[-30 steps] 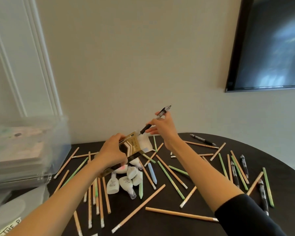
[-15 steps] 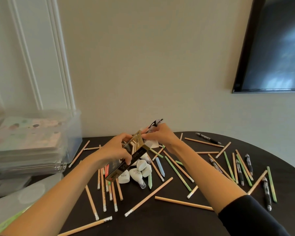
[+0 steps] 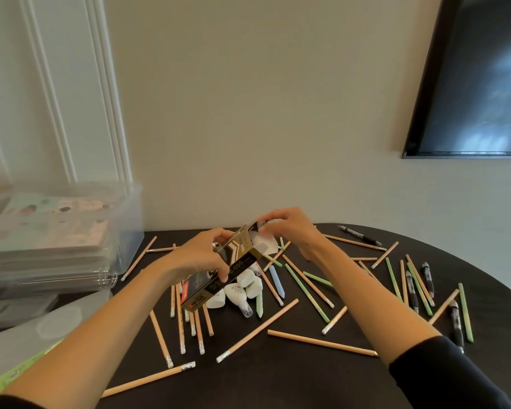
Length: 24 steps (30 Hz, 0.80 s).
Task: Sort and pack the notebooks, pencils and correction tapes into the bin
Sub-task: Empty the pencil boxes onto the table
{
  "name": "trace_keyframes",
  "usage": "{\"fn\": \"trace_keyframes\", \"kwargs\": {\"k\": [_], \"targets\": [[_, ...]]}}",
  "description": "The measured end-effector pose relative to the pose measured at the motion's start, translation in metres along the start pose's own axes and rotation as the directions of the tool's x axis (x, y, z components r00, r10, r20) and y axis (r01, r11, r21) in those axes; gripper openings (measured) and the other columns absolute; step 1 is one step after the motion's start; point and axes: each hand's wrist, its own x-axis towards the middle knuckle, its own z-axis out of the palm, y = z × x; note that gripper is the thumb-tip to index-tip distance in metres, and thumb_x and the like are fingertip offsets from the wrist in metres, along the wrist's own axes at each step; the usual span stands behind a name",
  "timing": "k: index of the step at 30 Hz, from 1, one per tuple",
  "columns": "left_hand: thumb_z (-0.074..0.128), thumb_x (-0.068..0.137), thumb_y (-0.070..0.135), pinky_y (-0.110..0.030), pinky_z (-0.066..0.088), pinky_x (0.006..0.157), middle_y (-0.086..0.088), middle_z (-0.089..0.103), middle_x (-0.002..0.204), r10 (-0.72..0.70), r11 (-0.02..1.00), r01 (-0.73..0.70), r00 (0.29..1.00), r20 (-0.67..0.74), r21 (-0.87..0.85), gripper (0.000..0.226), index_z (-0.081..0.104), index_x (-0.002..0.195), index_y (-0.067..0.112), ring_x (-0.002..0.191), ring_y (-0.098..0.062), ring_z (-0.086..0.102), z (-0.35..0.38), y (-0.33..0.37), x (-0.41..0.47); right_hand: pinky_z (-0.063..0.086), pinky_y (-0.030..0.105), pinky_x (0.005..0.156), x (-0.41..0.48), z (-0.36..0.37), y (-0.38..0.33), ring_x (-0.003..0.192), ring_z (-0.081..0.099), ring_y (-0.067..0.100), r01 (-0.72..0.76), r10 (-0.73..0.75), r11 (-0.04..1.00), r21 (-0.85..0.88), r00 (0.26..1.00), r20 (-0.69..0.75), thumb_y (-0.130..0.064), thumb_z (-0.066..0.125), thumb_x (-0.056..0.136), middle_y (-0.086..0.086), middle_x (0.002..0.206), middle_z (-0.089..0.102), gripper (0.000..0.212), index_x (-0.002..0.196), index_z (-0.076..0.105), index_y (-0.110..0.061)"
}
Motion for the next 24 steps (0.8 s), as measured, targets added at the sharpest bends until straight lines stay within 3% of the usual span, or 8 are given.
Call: {"fn": "trace_keyframes", "kwargs": {"k": [5, 8, 10, 15, 18, 22, 24], "targets": [[0.068, 0.065, -0.008, -0.030, 0.037, 0.086, 0.014, 0.050, 0.099, 0.014, 0.999, -0.014, 1.000, 0.011, 0.039, 0.066, 0.043, 0.115, 0.028, 0.107, -0.015, 0.045, 0.002, 0.004, 0.000, 0.042, 0.015, 0.063, 0.000, 0.001, -0.004, 0.074, 0.053, 0.003, -0.048, 0.053, 0.992, -0.114, 0.997, 0.047, -0.003, 0.058, 0.083, -0.002, 0.086, 0.063, 0.014, 0.089, 0.069, -0.008], [0.068, 0.066, -0.008, -0.032, 0.036, 0.088, 0.012, 0.049, 0.099, 0.006, 0.999, -0.005, 1.000, -0.001, 0.035, 0.065, 0.044, 0.115, 0.028, 0.107, -0.016, 0.044, 0.001, 0.005, 0.000, 0.043, 0.019, 0.073, -0.002, -0.003, -0.003, 0.084, 0.054, 0.005, -0.018, 0.019, 0.999, -0.045, 1.000, 0.014, -0.005, 0.058, 0.084, -0.007, 0.088, 0.060, 0.016, 0.083, 0.065, -0.019], [0.068, 0.066, -0.008, -0.032, 0.036, 0.087, 0.013, 0.049, 0.099, -0.003, 0.999, 0.003, 1.000, -0.004, 0.034, 0.066, 0.044, 0.117, 0.026, 0.106, -0.015, 0.044, 0.002, 0.005, 0.000, 0.039, 0.018, 0.071, -0.005, -0.007, 0.000, 0.085, 0.053, 0.002, 0.024, -0.024, 1.000, -0.005, 0.998, -0.054, -0.009, 0.061, 0.084, -0.009, 0.088, 0.059, 0.014, 0.080, 0.063, -0.022], [0.069, 0.065, -0.007, -0.023, 0.038, 0.074, 0.009, 0.050, 0.102, 0.009, 0.998, -0.010, 1.000, 0.010, 0.057, 0.066, 0.045, 0.119, 0.023, 0.103, -0.014, 0.045, 0.011, 0.013, 0.004, 0.036, 0.012, 0.066, -0.011, -0.007, 0.009, 0.080, 0.051, -0.003, 0.072, -0.071, 0.993, -0.094, 0.997, 0.006, -0.007, 0.063, 0.083, -0.011, 0.087, 0.060, 0.011, 0.088, 0.073, -0.009], [0.070, 0.064, -0.006, -0.027, 0.037, 0.080, 0.008, 0.050, 0.103, 0.018, 0.996, -0.019, 1.000, 0.015, 0.091, 0.068, 0.045, 0.120, 0.023, 0.104, -0.014, 0.045, 0.018, 0.017, 0.008, 0.040, 0.012, 0.063, -0.014, -0.005, 0.013, 0.076, 0.056, 0.000, 0.043, -0.041, 0.992, -0.117, 0.999, 0.020, -0.009, 0.065, 0.082, -0.008, 0.084, 0.067, 0.013, 0.092, 0.073, -0.005], [0.071, 0.064, -0.005, -0.030, 0.037, 0.084, 0.005, 0.047, 0.108, -0.001, 0.994, 0.003, 1.000, -0.023, 0.110, 0.073, 0.043, 0.126, 0.021, 0.106, -0.015, 0.043, 0.029, 0.014, 0.013, 0.044, 0.008, 0.069, -0.025, -0.012, 0.028, 0.079, 0.058, -0.009, -0.009, 0.009, 1.000, 0.006, 1.000, 0.016, -0.011, 0.058, 0.088, -0.017, 0.087, 0.063, 0.018, 0.102, 0.069, -0.012], [0.072, 0.063, -0.004, -0.031, 0.039, 0.086, 0.001, 0.048, 0.116, 0.001, 0.990, 0.008, 0.998, -0.059, 0.140, 0.075, 0.042, 0.128, 0.019, 0.109, -0.017, 0.044, 0.037, 0.016, 0.018, 0.047, 0.019, 0.083, -0.030, -0.022, 0.044, 0.089, 0.058, 0.000, -0.061, 0.074, 0.992, 0.107, 0.990, -0.120, -0.009, 0.055, 0.089, -0.008, 0.099, 0.064, 0.021, 0.106, 0.067, -0.015]]}}
